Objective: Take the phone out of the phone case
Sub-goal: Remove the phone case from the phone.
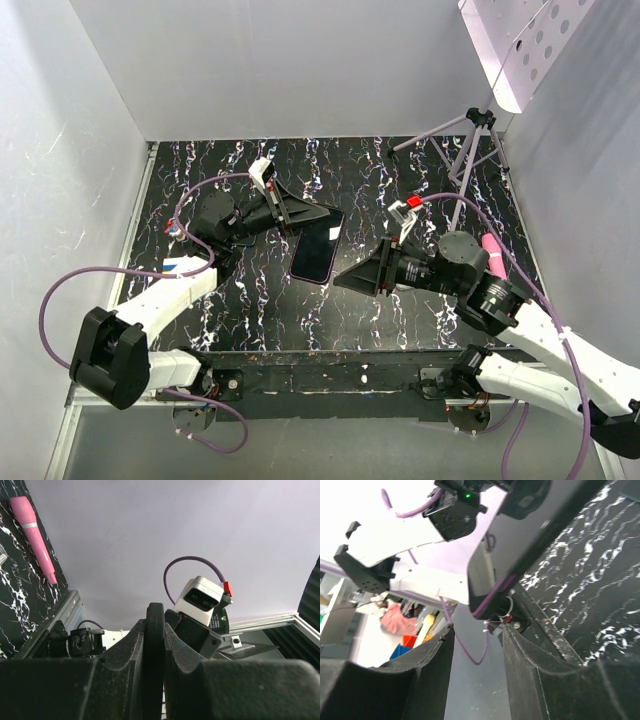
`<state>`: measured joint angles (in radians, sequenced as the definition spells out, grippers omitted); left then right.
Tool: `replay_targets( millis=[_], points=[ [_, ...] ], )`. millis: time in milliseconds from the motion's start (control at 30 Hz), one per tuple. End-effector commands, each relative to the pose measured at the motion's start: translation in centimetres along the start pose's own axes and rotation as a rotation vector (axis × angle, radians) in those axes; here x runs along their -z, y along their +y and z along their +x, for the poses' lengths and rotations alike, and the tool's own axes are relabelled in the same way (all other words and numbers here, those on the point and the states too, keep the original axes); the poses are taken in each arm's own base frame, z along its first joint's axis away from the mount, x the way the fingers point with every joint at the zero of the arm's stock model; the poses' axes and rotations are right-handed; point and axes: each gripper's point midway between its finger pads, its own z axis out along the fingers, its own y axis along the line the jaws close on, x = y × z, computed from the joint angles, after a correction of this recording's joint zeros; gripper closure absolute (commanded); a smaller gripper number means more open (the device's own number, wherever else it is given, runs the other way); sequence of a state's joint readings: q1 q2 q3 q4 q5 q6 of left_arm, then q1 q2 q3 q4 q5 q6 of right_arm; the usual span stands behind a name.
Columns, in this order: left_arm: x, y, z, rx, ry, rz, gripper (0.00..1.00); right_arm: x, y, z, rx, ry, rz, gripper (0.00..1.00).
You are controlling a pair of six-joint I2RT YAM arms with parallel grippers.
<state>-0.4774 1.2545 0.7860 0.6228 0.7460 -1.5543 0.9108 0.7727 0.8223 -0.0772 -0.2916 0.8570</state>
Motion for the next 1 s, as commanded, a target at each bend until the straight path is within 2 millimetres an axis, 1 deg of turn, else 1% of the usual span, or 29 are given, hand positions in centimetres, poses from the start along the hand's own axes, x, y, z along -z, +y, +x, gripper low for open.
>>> replay_targets(
  millis=[0,200,300,333,400,500,600,733,800,967],
  points=[
    [-0.1,-1.9,-0.9,-0.029,-0.043,0.020,1.00,-0.4,4.1,-0.5,0.016,0.028,-0.205,0.50],
    [-0.1,-1.9,-0.8,0.038,-0.031,0.066,1.00,-1.2,3.5,0.0,0.040,0.050,-0.216,0.52],
    [0.0,-2.3,-0.7,0.036,-0.027,0.076,1.00,-1.3,2.2,-0.1,0.038,0.035,-0.142,0.53],
    [0.0,-2.4,-0.7,0.034,-0.027,0.077,1.00,-1.3,1.7,0.1,0.042,0.044,-0.125,0.53],
    [0.0,-2.4,-0.6,0.031,-0.024,0.074,1.00,-1.3,1.4,0.2,0.045,0.042,-0.111,0.53],
    [0.0,-2.5,-0.6,0.033,-0.024,0.079,1.00,-1.6,1.3,0.4,0.040,0.057,-0.116,0.55],
    [0.0,-2.5,-0.6,0.035,-0.024,0.080,1.00,-2.0,1.4,0.1,0.044,0.051,-0.128,0.57],
    [0.1,-2.6,-0.5,0.038,-0.020,0.087,1.00,-2.4,1.5,-0.2,0.044,0.043,-0.135,0.67],
    [0.1,-2.6,-0.4,0.044,-0.018,0.089,1.00,-2.6,1.3,-0.4,0.042,0.040,-0.132,0.68],
    [0.2,-2.6,-0.4,0.061,-0.015,0.094,1.00,-3.0,0.6,-0.6,0.022,0.026,-0.116,0.75]
  ],
)
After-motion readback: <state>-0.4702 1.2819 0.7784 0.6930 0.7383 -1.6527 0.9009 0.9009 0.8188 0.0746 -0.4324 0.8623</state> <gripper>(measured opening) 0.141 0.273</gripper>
